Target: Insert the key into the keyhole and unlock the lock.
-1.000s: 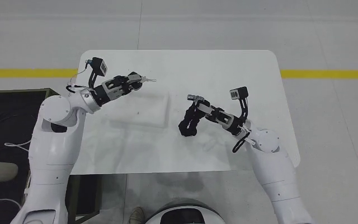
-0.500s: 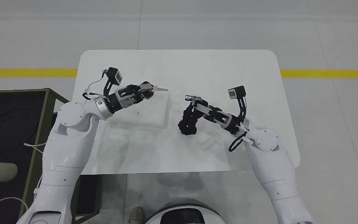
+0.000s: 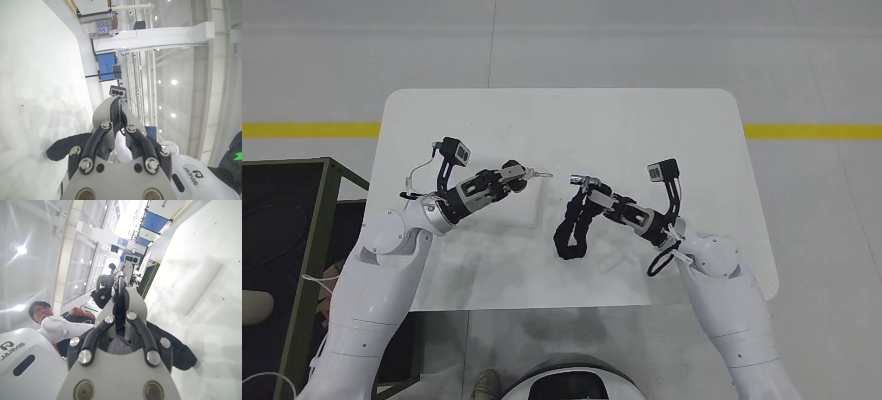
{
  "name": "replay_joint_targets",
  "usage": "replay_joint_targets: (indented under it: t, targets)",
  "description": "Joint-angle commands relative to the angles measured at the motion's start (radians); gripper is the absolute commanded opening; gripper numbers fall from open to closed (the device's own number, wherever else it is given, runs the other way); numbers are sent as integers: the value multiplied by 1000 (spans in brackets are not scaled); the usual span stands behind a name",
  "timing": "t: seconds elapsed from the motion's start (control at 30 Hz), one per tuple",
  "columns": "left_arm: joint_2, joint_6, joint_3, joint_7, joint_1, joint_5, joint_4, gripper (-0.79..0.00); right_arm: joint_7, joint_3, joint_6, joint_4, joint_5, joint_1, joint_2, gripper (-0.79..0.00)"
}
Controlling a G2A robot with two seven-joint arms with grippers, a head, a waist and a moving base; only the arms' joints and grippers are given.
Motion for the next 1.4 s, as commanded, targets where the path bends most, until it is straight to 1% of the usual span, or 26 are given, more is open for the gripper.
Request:
replay_joint_targets:
  t: [0.0,0.3,0.43,0.5,0.6,1.03,1.17,1.37]
  targets:
    - [0,1,3,-7,1,13,-7,-785,-14,-7,3,0,-11,1,0,-785]
    - [-5,-17,10,-6,-2,38,-4,-785,-36,-20,15,-3,-22,5,5,-785]
    - [-8,-68,6,19,1,52,-8,-785,-40,-28,21,-6,-23,6,6,-785]
    - [-9,-106,4,30,3,81,-12,-785,-43,-31,22,-6,-23,7,7,-785]
    - [-9,-137,5,34,3,130,-17,-785,-46,-35,23,-4,-19,10,8,-785]
    - [-15,-216,13,67,5,225,-18,-785,-62,-46,23,3,-6,17,12,-785]
    - [-18,-226,13,84,6,225,-18,-785,-63,-47,24,3,-4,18,14,-785]
    - [-21,-205,26,81,-1,238,-7,-785,-59,-54,22,1,2,20,16,-785]
